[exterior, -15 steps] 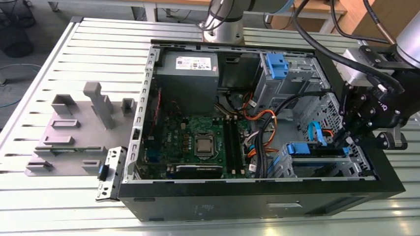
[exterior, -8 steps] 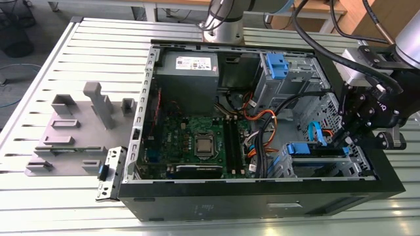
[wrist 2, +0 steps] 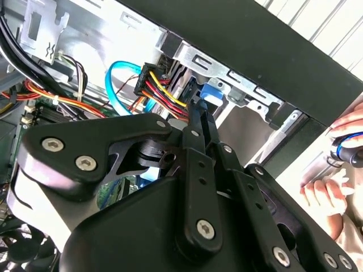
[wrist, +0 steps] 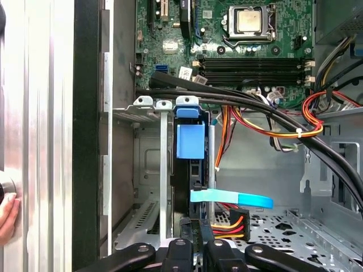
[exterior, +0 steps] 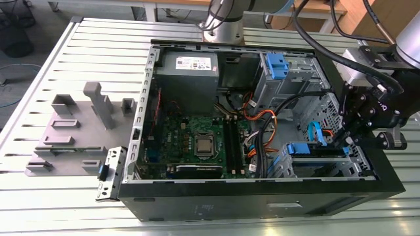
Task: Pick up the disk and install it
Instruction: 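Insert the second disk wire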
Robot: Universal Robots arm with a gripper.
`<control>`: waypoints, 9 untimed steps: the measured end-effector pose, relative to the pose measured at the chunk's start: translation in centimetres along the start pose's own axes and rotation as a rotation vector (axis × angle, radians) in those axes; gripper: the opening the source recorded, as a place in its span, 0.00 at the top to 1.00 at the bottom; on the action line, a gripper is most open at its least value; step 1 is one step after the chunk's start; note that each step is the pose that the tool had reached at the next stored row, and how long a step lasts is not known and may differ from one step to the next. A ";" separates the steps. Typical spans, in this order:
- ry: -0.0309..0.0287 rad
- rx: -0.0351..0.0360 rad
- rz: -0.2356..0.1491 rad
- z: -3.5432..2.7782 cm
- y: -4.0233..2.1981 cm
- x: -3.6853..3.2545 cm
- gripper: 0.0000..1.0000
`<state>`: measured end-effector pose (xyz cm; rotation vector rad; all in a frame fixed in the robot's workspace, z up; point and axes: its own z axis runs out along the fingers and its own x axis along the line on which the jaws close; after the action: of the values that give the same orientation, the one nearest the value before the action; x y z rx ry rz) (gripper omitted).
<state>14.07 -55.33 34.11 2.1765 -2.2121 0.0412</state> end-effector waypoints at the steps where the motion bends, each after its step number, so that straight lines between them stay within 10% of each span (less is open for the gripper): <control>1: -0.0001 -0.0001 0.000 0.01 -0.07 0.00 0.84; 9: -0.0001 0.0000 0.000 0.01 -0.12 0.00 0.76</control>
<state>14.18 -55.33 34.11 2.1765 -2.2122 0.0411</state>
